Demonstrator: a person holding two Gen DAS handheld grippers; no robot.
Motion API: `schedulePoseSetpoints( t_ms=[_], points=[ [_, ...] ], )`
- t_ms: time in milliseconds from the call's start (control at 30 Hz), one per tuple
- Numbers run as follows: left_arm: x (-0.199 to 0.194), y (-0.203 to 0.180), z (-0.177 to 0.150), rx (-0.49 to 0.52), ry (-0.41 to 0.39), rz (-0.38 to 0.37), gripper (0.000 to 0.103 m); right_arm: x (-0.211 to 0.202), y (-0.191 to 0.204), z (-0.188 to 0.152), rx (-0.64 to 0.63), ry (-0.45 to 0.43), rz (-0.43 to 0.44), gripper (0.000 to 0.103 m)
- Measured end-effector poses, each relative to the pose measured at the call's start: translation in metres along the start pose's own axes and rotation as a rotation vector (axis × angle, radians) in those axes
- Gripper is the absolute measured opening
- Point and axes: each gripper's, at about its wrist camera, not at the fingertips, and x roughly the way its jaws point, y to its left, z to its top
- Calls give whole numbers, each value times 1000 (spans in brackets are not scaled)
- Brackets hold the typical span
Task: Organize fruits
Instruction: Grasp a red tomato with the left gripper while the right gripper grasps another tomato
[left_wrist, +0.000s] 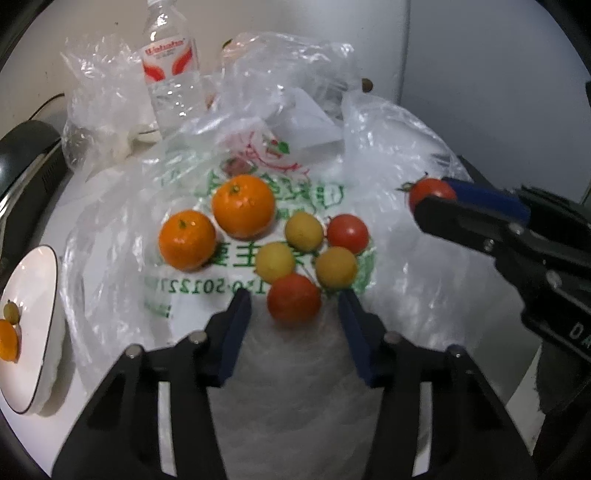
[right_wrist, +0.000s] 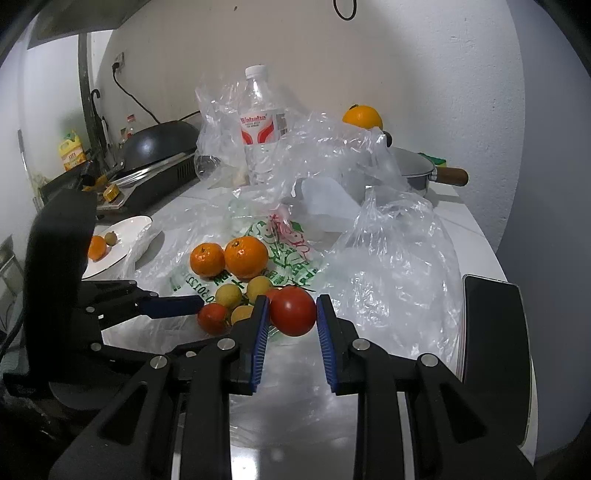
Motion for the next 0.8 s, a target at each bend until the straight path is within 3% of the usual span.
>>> schedulePoseSetpoints(
  t_ms=[100, 200, 800],
  points=[
    [2, -1, 2, 12, 7, 9, 33, 0, -2, -1, 4, 0, -1, 28],
    [2, 0, 2, 12, 5, 7, 29, -1, -3, -1, 8, -3, -3, 28],
    [-35, 8, -4, 11, -76, -5, 29, -17, 14, 3, -19, -25, -22, 28]
  ],
)
